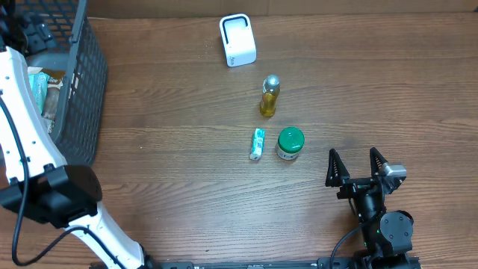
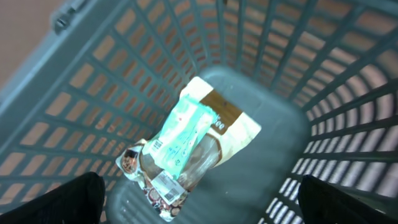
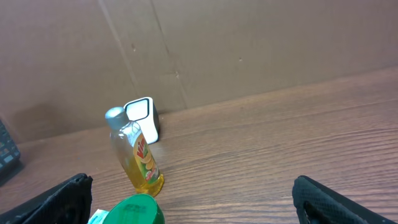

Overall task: Scan the item barcode
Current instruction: 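Release the bottle and move the left gripper into the basket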

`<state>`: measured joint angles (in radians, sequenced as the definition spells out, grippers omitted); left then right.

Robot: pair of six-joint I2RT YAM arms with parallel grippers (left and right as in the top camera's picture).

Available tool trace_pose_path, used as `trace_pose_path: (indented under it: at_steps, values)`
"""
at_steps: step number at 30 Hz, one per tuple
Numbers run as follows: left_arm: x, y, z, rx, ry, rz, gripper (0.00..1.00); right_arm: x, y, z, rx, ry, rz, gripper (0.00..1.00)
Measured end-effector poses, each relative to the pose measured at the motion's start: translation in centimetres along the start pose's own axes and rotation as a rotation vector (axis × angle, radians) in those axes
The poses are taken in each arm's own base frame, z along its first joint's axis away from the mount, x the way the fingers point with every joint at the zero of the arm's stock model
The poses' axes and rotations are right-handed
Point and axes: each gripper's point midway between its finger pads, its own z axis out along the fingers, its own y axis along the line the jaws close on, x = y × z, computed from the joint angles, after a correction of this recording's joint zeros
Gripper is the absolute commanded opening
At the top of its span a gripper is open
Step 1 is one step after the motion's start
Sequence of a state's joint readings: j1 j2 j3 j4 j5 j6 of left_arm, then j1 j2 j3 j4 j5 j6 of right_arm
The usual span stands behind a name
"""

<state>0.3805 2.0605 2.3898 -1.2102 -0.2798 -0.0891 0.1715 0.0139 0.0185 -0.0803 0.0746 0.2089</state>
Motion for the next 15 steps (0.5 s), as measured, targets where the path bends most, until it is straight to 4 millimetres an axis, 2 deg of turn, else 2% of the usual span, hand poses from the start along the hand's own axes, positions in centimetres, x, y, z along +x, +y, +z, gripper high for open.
trace_pose_path:
  at_steps: [10, 15]
  values:
    - [1.9, 1.9, 4.8, -0.045, 0.092, 0.03, 1.0, 0.0, 0.0, 0.0, 0.0, 0.0, 0.0, 1.0]
    - [4.6, 2.7, 8.8, -0.076, 0.17, 0.077, 0.99, 0.0, 0.0, 0.0, 0.0, 0.0, 0.001, 1.0]
